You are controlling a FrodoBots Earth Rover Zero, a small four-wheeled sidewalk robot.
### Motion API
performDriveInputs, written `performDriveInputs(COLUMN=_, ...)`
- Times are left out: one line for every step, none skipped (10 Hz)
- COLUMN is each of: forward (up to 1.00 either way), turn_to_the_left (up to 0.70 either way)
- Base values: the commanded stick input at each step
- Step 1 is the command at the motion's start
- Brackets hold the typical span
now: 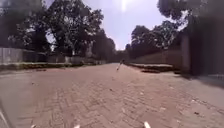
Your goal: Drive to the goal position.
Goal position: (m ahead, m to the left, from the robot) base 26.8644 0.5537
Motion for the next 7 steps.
performDriveInputs(forward=0.7, turn_to_the_left=0.0)
performDriveInputs(forward=0.7, turn_to_the_left=0.0)
performDriveInputs(forward=0.7, turn_to_the_left=0.0)
performDriveInputs(forward=0.7, turn_to_the_left=0.0)
performDriveInputs(forward=0.7, turn_to_the_left=0.0)
performDriveInputs(forward=0.7, turn_to_the_left=0.0)
performDriveInputs(forward=0.7, turn_to_the_left=0.0)
